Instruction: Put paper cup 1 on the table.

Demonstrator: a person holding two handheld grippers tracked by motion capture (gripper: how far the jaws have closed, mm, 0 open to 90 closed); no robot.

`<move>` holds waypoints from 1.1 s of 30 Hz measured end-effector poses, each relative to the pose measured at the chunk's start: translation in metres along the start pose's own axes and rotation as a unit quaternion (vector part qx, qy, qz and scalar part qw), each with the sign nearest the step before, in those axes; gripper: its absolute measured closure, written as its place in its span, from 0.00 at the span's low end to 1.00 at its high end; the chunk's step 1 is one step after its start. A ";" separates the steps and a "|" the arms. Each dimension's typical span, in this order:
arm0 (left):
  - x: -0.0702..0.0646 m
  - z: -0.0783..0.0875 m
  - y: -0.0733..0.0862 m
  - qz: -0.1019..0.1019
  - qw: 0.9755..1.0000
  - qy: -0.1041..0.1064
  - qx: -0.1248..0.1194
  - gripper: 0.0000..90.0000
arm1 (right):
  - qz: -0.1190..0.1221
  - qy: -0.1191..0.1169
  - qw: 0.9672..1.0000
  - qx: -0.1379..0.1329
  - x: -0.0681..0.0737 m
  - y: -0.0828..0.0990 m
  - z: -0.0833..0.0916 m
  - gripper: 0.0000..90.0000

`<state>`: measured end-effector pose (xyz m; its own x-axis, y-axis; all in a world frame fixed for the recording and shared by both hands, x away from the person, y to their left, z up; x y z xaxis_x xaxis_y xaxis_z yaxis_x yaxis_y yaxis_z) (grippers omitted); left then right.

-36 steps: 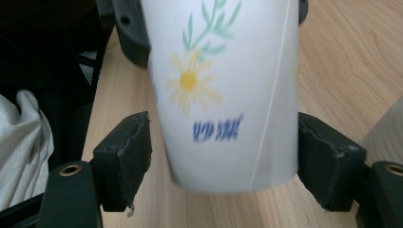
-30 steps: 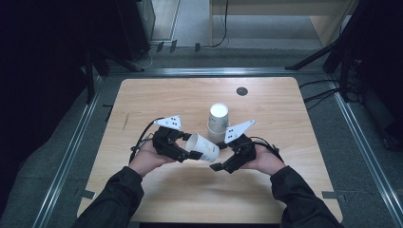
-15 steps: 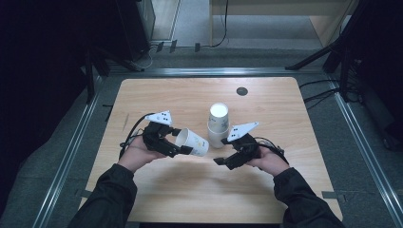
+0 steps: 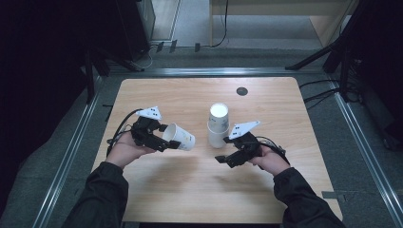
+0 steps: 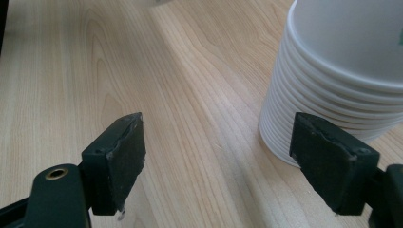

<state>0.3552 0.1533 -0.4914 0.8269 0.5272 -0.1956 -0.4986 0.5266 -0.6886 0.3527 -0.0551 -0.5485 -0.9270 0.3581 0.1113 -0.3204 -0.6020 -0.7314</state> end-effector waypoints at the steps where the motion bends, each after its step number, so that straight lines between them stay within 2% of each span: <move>1: 0.002 0.002 0.001 0.001 1.000 -0.003 0.000 0.26 | 0.000 0.000 1.000 0.000 0.000 0.000 0.000 0.22; 6: 0.014 0.011 0.007 0.009 1.000 -0.022 0.014 0.26 | 0.002 -0.001 1.000 0.001 0.000 0.001 -0.001 0.22; 9: 0.019 0.016 0.010 0.018 1.000 -0.019 0.014 0.26 | 0.006 -0.004 1.000 -0.002 0.000 0.000 -0.001 0.22; 11: 0.024 0.018 0.012 0.022 0.999 -0.029 0.017 0.26 | 0.014 0.001 1.000 -0.002 -0.001 0.001 -0.001 0.22; 18: 0.040 0.026 0.020 0.033 0.997 -0.060 0.036 0.26 | 0.025 0.004 1.000 0.013 0.000 0.005 -0.004 0.22; 22: 0.051 0.031 0.026 0.041 0.995 -0.078 0.049 0.26 | 0.026 0.003 1.000 0.011 0.000 0.006 -0.003 0.22; 26: 0.058 0.032 0.028 0.043 0.995 -0.075 0.045 0.26 | 0.021 0.006 1.000 0.015 -0.001 0.008 -0.003 0.22; 29: 0.066 0.032 0.033 0.045 0.993 -0.090 0.063 0.26 | 0.022 0.009 1.000 0.019 -0.001 0.010 -0.004 0.22; 33: 0.078 0.033 0.038 0.060 0.990 -0.100 0.078 0.26 | 0.024 0.007 0.999 0.023 0.001 0.012 -0.005 0.22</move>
<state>0.3922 0.2360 -0.5098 0.6994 0.7052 -0.1159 -0.6362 0.5406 -0.5505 0.3494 -0.0583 -0.5603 -0.9388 0.3379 0.0665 -0.2840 -0.6503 -0.7046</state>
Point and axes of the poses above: each handheld gripper's, and its own axes: z roughly backward along the jaws, y roughly out of its underside, x roughly to its left, the point moved 9 cm from there along -z, roughly forward along the jaws, and after that the axes turned 1 degree about x, right-handed, at the moved point
